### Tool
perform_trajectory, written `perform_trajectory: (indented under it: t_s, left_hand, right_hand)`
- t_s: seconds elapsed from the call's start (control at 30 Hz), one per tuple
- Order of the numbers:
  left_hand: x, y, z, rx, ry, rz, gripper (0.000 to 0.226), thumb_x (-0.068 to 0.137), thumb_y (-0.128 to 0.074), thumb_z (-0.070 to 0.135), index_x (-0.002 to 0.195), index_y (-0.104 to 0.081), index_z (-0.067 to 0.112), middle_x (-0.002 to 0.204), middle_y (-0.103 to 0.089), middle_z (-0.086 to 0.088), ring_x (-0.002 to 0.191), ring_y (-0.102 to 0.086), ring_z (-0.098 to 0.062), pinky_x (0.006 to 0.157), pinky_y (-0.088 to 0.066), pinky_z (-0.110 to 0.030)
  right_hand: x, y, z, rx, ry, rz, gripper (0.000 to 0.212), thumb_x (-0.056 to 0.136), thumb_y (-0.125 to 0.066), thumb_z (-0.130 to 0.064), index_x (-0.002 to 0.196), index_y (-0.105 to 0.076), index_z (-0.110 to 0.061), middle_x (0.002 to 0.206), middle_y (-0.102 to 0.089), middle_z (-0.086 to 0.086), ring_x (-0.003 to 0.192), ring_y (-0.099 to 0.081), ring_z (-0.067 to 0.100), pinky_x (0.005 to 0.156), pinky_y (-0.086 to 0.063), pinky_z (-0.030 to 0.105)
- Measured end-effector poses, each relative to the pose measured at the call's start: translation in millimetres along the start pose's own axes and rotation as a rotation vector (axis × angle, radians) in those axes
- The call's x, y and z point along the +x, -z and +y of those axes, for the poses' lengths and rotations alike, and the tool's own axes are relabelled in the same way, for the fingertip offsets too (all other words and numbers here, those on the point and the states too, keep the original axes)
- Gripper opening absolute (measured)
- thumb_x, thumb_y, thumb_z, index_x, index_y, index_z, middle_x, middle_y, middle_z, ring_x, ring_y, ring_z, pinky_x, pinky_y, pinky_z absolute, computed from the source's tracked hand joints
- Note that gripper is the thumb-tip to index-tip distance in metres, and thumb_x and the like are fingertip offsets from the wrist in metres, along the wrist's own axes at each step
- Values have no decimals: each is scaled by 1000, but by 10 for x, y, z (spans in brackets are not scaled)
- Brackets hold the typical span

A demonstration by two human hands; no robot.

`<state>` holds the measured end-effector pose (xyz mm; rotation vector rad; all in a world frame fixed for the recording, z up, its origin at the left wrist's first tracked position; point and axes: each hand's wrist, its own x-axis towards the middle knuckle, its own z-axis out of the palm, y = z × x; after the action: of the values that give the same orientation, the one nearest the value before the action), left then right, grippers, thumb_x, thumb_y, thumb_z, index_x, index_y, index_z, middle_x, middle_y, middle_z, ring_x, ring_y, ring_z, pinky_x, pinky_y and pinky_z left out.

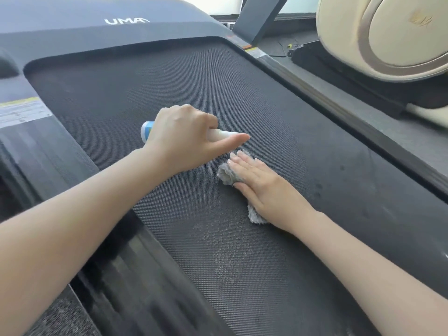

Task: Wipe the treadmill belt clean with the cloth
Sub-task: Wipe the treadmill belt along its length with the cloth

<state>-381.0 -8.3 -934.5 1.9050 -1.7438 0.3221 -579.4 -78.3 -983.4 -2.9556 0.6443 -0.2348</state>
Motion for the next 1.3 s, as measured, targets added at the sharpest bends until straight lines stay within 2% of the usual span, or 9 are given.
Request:
perform_trajectory:
  t_s: [0.23, 0.37, 0.57, 0.7, 0.83, 0.9, 1.03, 1.17, 1.3]
  left_hand:
    - [39, -115, 59, -13, -8, -4, 68, 74, -22, 83, 49, -39, 22, 47, -44, 6, 52, -48, -19, 56, -32, -28]
    - [33, -152, 95, -9, -22, -7, 68, 72, -21, 83, 49, -35, 21, 48, -45, 5, 52, -48, -21, 56, -28, -28]
    - [13, -150, 142, 5, -47, -26, 67, 74, -23, 82, 48, -32, 21, 45, -41, 8, 47, -44, -18, 48, -14, -20]
    - [14, -180, 176, -5, -44, -38, 72, 75, -26, 81, 51, -49, 17, 45, -44, 7, 47, -46, -21, 49, -23, -24]
    - [-7, -174, 197, -8, -75, -25, 68, 78, -31, 78, 48, -37, 18, 43, -36, 9, 41, -39, -17, 48, -25, -25]
    - [-1, -160, 203, -5, -81, -29, 68, 79, -30, 78, 48, -35, 18, 43, -35, 9, 41, -38, -17, 48, -23, -24]
    - [-4, -178, 187, 1, -88, -37, 74, 80, -26, 80, 48, -39, 15, 43, -38, 8, 41, -39, -15, 48, -22, -23]
    - [26, -196, 209, -43, -106, -20, 68, 80, -31, 79, 48, -31, 19, 42, -33, 10, 40, -36, -13, 48, -25, -24]
    - [29, -199, 235, -84, -123, -42, 69, 80, -28, 80, 48, -33, 19, 42, -36, 9, 40, -40, -14, 47, -25, -23]
  right_hand:
    - [115, 106, 451, 27, -75, 12, 50, 98, -39, -27, 144, -28, -11, 151, -23, -2, 139, -8, 2, 115, -2, 20]
    - [194, 159, 847, 48, -167, 23, 49, 98, -42, -22, 144, -29, -12, 152, -26, 0, 140, -12, 4, 117, -6, 24]
    - [265, 270, 1457, 51, -396, 47, 47, 99, -38, -26, 144, -30, -13, 152, -26, 2, 142, -17, 11, 115, -6, 22]
    - [206, 351, 1882, 30, -589, 42, 47, 100, -35, -33, 145, -30, -19, 154, -22, 1, 143, -18, 19, 115, -7, 27]
    - [63, 442, 2171, 3, -725, 3, 48, 100, -27, -37, 144, -30, -17, 155, -19, 3, 143, -17, 23, 113, -9, 29]
    - [-39, 490, 2294, -42, -775, -16, 60, 96, -21, -47, 145, -29, -13, 154, -22, 9, 142, -19, 26, 113, -13, 36]
    - [-187, 531, 2398, -50, -863, 16, 52, 100, -30, -34, 145, -26, -8, 149, -31, 17, 136, -29, 36, 109, -22, 44]
    - [-157, 517, 2349, -13, -889, 63, 47, 100, -35, -28, 143, -32, -11, 152, -28, 13, 138, -27, 31, 111, -17, 32]
    - [-183, 474, 2161, 33, -921, 80, 46, 99, -37, -32, 143, -34, -16, 151, -30, 11, 137, -27, 32, 111, -18, 33]
